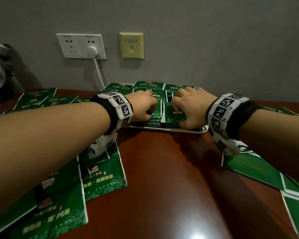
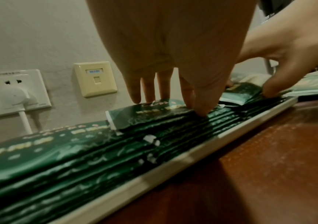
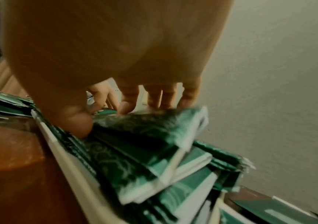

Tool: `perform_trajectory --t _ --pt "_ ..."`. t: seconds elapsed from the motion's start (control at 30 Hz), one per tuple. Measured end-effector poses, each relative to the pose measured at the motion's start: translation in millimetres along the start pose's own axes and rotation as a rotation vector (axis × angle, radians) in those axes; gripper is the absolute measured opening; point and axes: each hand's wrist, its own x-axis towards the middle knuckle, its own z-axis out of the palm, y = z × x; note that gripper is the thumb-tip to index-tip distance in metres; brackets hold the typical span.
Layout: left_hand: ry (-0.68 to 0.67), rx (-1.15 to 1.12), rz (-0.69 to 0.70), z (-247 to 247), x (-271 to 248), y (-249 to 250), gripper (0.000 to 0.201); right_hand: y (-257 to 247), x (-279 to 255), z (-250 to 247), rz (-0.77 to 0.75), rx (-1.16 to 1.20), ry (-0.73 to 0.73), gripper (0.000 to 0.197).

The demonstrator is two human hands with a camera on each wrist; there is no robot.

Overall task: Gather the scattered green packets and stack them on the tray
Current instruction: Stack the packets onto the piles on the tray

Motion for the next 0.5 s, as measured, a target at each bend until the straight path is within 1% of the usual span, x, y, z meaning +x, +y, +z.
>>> perform_trajectory --t 0.07,0.17,0.23,0.3,0.37,0.5 --pt "-0.001 -0.028 -0.001 0 0 3 0.026 -2 -4 -1 0.016 -0.01 0.004 0.047" --pt "-0.003 -0.074 -0.014 -2 -4 10 0.047 -5 -15 -1 0.059 0.027 0.009 0.063" --pt "0.002 -0.08 -0.031 -7 -10 16 0.056 -8 -26 -3 0.109 0.036 0.031 0.071" --pt "0.003 -0.061 -0.051 -13 -21 24 0.057 -13 -40 -5 0.161 0.043 0.031 0.073" --pt "-0.005 -0.054 -0.068 -17 -37 32 0.054 -22 -56 -6 0.19 0.059 0.004 0.072" --pt "-0.061 -0.041 -0.091 -20 -84 53 0.049 -54 -92 -10 0.155 0.133 -0.069 0.064"
